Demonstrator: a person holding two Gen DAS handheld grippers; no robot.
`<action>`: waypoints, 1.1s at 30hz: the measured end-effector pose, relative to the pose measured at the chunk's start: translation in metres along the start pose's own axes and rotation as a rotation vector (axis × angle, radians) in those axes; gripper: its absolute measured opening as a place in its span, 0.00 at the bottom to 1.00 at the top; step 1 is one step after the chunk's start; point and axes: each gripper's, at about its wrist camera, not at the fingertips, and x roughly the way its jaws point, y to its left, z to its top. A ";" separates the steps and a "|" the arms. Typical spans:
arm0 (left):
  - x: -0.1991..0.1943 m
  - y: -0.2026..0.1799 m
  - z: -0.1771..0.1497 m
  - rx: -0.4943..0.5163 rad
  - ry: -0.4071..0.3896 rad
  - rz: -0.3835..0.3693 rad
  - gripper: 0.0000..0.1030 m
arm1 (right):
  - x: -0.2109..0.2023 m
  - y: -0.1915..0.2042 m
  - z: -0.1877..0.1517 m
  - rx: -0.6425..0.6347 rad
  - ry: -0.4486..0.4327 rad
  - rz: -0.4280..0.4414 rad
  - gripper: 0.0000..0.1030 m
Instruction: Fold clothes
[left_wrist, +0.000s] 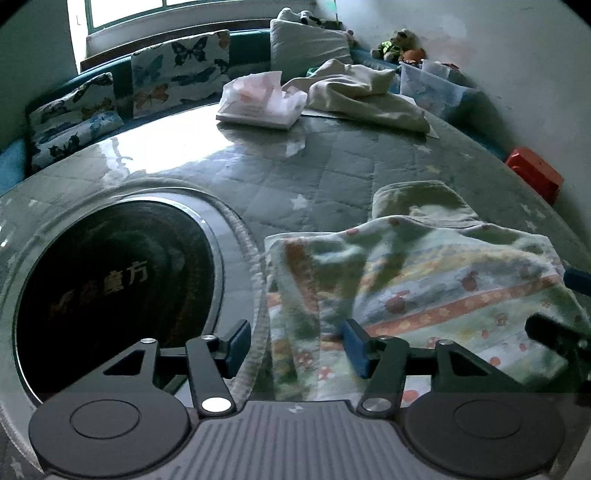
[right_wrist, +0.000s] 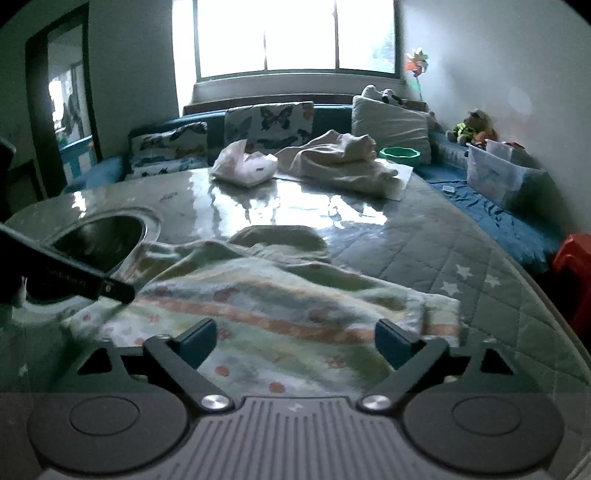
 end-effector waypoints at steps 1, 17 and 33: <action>0.000 0.001 -0.001 0.000 0.000 0.003 0.59 | 0.001 0.003 -0.001 -0.011 0.005 0.000 0.94; -0.016 0.013 -0.020 -0.005 -0.034 0.025 0.79 | 0.005 0.040 -0.022 -0.142 0.042 0.029 1.00; -0.048 0.003 -0.044 -0.007 -0.078 -0.032 1.00 | 0.006 0.040 -0.026 -0.084 0.075 0.020 1.00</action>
